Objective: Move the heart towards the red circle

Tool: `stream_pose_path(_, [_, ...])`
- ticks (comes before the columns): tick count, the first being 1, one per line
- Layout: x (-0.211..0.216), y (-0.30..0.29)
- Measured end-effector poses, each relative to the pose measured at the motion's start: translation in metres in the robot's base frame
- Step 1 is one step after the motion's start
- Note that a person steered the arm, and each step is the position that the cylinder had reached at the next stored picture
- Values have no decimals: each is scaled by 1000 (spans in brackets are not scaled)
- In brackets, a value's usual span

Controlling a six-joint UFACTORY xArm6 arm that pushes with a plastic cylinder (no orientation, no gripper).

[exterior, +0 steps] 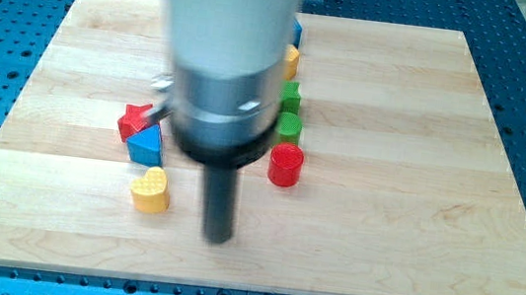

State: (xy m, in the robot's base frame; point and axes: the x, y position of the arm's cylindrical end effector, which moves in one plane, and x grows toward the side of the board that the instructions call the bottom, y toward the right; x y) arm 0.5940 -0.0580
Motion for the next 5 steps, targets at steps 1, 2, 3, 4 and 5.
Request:
stream_pose_path(1, [7, -74])
stream_pose_path(2, [-21, -99])
stream_pose_path(3, [-29, -92])
stream_pose_path(4, [-29, -19])
stream_pose_path(5, [-31, -56])
